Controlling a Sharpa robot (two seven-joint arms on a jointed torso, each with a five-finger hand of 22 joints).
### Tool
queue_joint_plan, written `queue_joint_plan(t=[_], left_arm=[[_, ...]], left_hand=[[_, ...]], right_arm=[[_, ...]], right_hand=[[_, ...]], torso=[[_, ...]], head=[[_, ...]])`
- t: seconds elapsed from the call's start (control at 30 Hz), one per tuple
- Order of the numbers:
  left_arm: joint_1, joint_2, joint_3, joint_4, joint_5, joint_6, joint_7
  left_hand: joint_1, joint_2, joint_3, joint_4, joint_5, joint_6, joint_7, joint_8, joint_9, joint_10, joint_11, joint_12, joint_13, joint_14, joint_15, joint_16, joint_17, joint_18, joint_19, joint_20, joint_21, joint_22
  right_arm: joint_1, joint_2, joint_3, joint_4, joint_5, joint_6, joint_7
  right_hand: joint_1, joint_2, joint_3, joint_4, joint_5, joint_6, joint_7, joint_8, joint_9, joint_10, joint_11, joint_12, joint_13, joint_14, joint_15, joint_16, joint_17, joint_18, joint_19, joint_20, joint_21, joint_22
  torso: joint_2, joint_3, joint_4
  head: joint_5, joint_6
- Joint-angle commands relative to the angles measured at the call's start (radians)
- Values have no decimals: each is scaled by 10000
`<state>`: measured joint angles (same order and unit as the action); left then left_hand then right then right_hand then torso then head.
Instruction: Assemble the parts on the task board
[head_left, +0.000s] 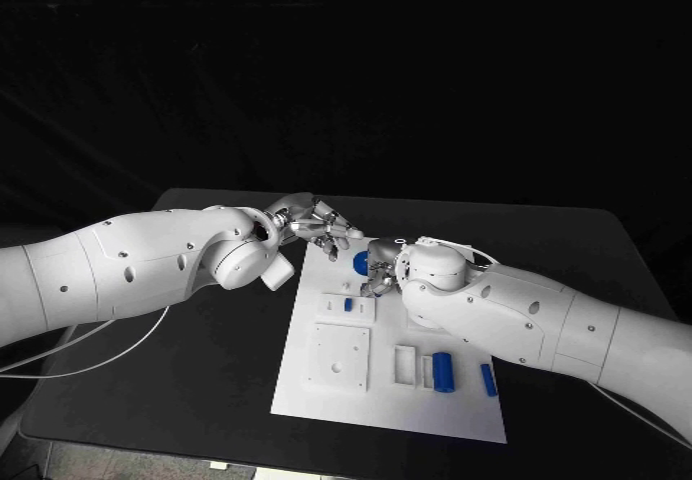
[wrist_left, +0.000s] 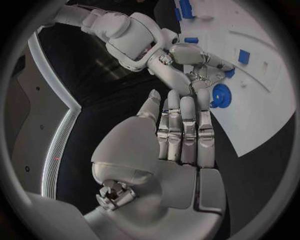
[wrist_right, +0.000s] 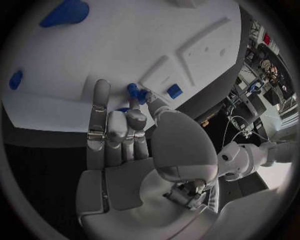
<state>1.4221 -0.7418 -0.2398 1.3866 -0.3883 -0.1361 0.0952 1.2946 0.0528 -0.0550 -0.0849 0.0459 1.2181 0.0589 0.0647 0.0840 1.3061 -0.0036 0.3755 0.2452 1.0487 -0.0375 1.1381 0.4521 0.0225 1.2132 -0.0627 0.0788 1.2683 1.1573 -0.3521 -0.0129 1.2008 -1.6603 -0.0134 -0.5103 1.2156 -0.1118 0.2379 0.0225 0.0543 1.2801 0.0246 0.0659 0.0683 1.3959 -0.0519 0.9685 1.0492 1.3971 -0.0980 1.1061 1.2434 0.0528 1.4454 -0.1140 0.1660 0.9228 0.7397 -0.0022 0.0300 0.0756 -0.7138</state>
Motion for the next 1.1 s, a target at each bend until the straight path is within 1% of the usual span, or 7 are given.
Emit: queue_joint_plan(t=[0.03, 0.37, 0.53, 0.67, 0.87, 0.97, 1.1], left_arm=[[12, -1, 4, 26, 47, 97, 141], [13, -13, 3, 14, 47, 136, 146], [13, -15, 2, 11, 47, 173, 147], [13, -17, 2, 9, 47, 195, 143], [13, -29, 0, 9, 47, 217, 125], [13, -40, 0, 11, 48, 223, 114], [13, -48, -1, 13, 54, 232, 106]], left_hand=[[22, -57, -8, 43, 30, 42, -2, -4, 7, 14, 35, -40, 8, 88, 7, -35, 8, -60, 62, 32, -65, 1], [28, -63, -6, 49, 30, 17, 8, -5, 4, -7, 43, -58, 11, 79, 13, -48, 10, -60, 54, 36, -68, -5], [48, -57, 6, 44, 30, 1, 13, -7, 2, -17, 46, -66, 14, 79, 15, -53, 11, -59, 51, 39, -68, -9], [48, -57, 6, 44, 30, 1, 13, -7, 2, -17, 46, -66, 14, 79, 15, -53, 11, -59, 51, 39, -68, -9], [60, -60, 15, 43, 31, -29, 28, -7, 0, -43, 57, -76, 24, 77, 22, -62, 16, -54, 48, 45, -67, -17], [60, -60, 15, 43, 31, -29, 28, -7, 0, -43, 57, -76, 24, 77, 22, -62, 16, -54, 48, 45, -67, -17], [52, -64, 13, 49, 31, -44, 34, -7, -2, -53, 62, -81, 27, 75, 26, -65, 18, -51, 45, 50, -69, -21]], right_arm=[[-15, 0, -9, -9, -223, -216, 101], [-31, -30, -14, 23, -316, -1066, 293], [-38, -40, -15, 35, -313, -1472, 422], [-40, -44, -15, 38, -291, -1611, 506], [-42, -72, -15, 34, -236, -1611, 553], [-42, -83, -16, 24, -198, -1550, 555], [-42, -85, -20, 9, -191, -1494, 464]], right_hand=[[210, 40, 127, -221, -58, 95, -23, -19, 5, 61, -11, -66, -27, 57, -31, -41, -9, -186, 9, -73, 30, -13], [33, 110, 967, -1171, -42, 93, 15, -27, 2, 32, 35, -128, -110, 35, -12, -134, -64, -162, -59, -59, 70, 50], [-60, 39, 1127, -1328, 7, -66, 94, -33, 2, -80, 88, -8, -20, -5, 36, -191, -127, -92, -115, 2, 93, 90], [-115, -67, 1123, -1319, 107, -493, 245, -37, -19, -143, 178, -51, -84, -55, 102, -232, -175, -29, -165, 68, 89, 99], [-212, -177, 849, -1172, 402, -698, 310, -29, -14, -199, 227, -75, -159, -110, 150, -262, -233, 21, -204, 132, 72, 81], [-359, -291, 369, -943, 904, -790, 333, -26, -12, -244, 246, -96, -208, -152, 174, -270, -260, 27, -220, 160, 45, 41], [-421, -351, -301, -535, 974, -868, 348, -27, -8, -285, 267, -87, -248, -183, 197, -246, -280, 29, -216, 185, 8, -27]], torso=[[-4, 7, -7], [-4, 10, -12], [-8, 8, -19], [-6, 4, -13], [-10, -2, -12], [-7, -5, -11], [-7, -4, -14]], head=[[9, -2], [-5, 4], [-15, 13], [-23, 14], [-24, 16], [-21, 15], [-17, 12]])
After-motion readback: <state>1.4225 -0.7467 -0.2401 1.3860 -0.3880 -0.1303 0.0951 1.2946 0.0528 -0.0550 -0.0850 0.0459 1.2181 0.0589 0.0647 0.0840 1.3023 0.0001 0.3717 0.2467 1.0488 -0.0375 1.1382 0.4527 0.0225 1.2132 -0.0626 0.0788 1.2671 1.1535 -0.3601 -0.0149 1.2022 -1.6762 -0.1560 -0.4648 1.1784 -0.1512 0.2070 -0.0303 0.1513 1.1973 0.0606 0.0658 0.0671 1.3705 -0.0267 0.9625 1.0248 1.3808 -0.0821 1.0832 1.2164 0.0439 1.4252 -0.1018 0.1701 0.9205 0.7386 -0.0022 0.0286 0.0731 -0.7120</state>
